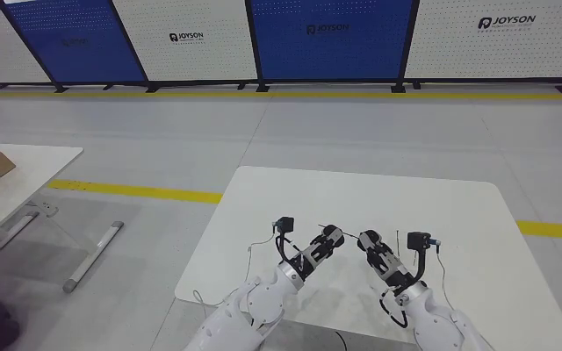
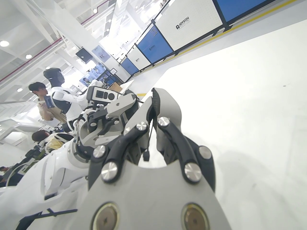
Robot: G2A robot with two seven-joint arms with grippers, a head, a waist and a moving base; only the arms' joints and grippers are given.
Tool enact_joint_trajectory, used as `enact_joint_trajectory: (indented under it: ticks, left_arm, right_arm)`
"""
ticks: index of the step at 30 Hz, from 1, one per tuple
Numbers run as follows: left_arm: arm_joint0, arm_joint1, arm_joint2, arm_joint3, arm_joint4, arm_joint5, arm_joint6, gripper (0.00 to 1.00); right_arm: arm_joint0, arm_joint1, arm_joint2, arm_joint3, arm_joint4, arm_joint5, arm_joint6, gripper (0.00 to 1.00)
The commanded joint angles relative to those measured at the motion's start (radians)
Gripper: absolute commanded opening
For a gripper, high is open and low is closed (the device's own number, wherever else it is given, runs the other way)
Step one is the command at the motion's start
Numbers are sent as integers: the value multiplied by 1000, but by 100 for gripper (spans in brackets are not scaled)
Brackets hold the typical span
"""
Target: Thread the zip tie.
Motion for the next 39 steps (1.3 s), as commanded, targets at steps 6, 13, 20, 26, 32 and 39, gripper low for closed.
enact_joint_trajectory:
  ticks: [6,13,20,26,32,39]
  left_arm:
    - [2,-2,9,-3,6,-6,7,0]
    - [-3,-4,10,7,9,-5,27,0]
    - [-2,-4,7,11,13,-2,35,0]
    - [-3,-5,13,16,18,4,26,0]
    - [-2,-4,8,20,12,-4,26,0]
    - [4,-2,-4,18,7,-14,28,0]
  right_arm:
    - [1,0,0,3,3,-6,9,0]
    - [-3,2,6,2,6,-7,6,0]
    - [-8,5,14,0,10,-7,6,0]
    - [-7,6,12,-6,4,-7,9,0]
    - [-2,5,4,0,0,-5,13,0]
    - [1,3,-1,1,-2,-3,6,0]
